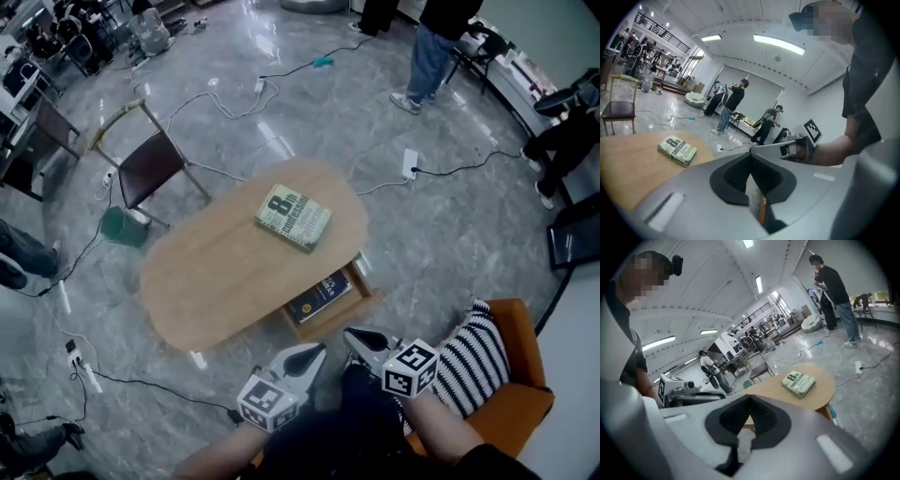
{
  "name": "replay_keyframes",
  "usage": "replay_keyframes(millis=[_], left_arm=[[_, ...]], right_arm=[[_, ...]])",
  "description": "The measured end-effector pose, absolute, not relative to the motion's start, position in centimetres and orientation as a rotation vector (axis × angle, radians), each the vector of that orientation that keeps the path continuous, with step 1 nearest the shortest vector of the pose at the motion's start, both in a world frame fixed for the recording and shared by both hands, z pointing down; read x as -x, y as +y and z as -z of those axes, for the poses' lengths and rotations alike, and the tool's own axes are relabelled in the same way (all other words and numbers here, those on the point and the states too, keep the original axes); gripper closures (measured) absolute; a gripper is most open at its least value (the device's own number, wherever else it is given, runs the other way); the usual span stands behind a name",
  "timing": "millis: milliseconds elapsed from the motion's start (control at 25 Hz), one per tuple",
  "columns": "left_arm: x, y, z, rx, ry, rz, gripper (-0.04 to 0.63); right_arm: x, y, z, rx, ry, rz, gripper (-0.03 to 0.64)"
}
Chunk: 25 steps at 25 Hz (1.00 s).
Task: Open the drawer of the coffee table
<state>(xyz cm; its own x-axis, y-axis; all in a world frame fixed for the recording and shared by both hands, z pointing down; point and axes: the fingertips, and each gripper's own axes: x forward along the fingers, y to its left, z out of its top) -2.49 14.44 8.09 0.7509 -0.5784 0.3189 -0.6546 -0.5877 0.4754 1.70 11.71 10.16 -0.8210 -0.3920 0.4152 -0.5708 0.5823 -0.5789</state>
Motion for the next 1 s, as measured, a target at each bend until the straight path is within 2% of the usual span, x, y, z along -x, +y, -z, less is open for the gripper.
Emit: replay_keyframes(millis=[360,1000], left_arm=[[1.4,15.5,-0.6,-2.426,-0.784,-0.171,0.593],[0.4,17.0,3.2,-2.597,-0.782,-0.210,0.592]], right_arm=[[-0.9,14.0,-1.2,-0.773,-2.667,-0.957,0.615],[-2.0,16.3,3.3,-0.791,-2.737,-0.750,0.615]])
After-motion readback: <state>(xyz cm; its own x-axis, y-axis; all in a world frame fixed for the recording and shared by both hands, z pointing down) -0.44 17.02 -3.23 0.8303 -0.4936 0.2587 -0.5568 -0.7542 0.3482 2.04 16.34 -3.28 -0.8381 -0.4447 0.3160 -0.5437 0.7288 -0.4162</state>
